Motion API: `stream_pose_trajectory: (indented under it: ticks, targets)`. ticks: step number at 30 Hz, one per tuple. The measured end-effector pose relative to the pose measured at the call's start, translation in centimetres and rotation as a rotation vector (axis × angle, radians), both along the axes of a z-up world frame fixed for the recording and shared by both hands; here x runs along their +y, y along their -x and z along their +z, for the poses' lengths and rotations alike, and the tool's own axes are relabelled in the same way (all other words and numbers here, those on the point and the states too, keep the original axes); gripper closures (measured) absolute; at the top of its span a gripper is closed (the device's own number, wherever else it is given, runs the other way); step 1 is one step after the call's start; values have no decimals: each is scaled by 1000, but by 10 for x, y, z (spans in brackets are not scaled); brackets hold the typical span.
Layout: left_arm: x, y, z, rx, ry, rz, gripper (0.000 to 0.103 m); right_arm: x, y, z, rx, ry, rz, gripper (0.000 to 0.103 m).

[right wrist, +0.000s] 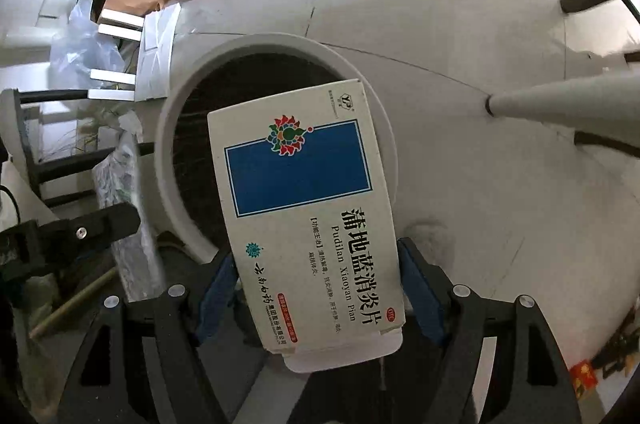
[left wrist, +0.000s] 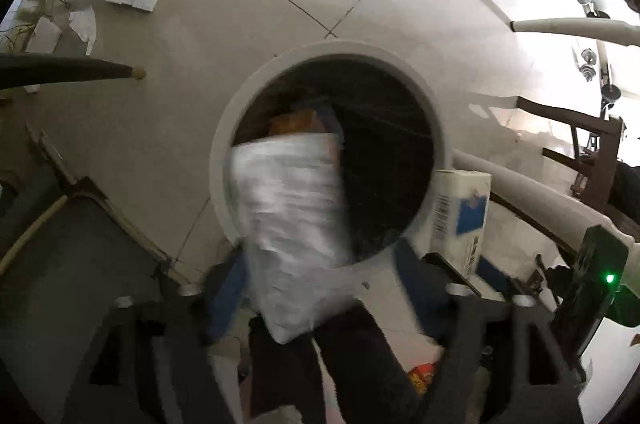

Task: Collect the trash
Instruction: 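Carry the blister pack and medicine box to the bin and release both, then raise both tools from the bin toward the table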

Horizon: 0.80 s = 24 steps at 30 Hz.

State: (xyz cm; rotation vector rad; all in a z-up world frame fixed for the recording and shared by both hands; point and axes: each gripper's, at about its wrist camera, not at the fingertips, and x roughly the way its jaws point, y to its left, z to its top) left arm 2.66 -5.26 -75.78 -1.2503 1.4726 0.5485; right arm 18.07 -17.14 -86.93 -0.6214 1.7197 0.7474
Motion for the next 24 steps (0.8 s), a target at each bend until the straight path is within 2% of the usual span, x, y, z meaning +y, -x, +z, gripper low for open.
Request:
stream_pose_trajectory:
  ticks: [1, 6, 9, 12, 16, 24]
  targets:
    - [0, 2, 1, 6, -6, -4, 10, 3, 1, -3, -3, 2, 7, 0]
    - [-7, 17, 14, 104, -99, -31, 8, 2, 3, 5, -35, 1, 46, 0]
    - [-11, 24, 28, 134, -148, -44, 8, 4, 9, 18, -60, 0, 76, 0]
    - [-17, 28, 45, 139, -193, -49, 8, 6, 16, 34, -126, 10, 125, 0]
    - [-24, 27, 58, 156, -244, -76, 8, 4, 20, 55, -203, 35, 137, 0]
    - [-40, 31, 106, 153, -284, -93, 8, -4, 22, 120, -240, 40, 122, 0]
